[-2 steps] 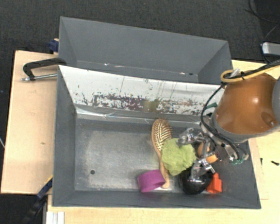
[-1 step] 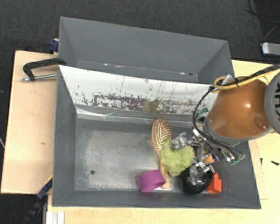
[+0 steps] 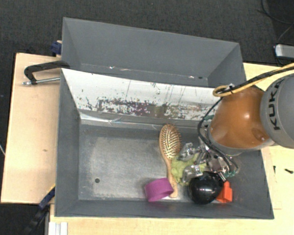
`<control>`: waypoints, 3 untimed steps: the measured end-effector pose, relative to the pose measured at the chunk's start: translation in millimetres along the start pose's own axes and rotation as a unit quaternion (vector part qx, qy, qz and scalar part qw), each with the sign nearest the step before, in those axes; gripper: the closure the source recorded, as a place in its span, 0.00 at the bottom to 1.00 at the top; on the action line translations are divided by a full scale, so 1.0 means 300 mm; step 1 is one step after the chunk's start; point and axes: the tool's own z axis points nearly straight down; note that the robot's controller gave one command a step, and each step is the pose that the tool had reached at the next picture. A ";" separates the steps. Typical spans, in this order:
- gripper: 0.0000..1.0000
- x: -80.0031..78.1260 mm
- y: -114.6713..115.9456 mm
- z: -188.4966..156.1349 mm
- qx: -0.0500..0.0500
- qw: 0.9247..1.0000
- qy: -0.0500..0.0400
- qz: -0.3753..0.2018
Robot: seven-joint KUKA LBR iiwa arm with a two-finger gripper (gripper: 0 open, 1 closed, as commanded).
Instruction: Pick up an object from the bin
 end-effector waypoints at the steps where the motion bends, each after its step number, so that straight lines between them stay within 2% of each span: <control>1: 1.00 0.000 0.000 0.000 0.000 1.000 0.000 0.000; 3: 1.00 -0.004 0.002 -0.024 0.000 1.000 0.002 -0.001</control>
Offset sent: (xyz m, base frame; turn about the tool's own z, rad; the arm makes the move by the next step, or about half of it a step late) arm 0.0000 0.0000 0.0168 0.0000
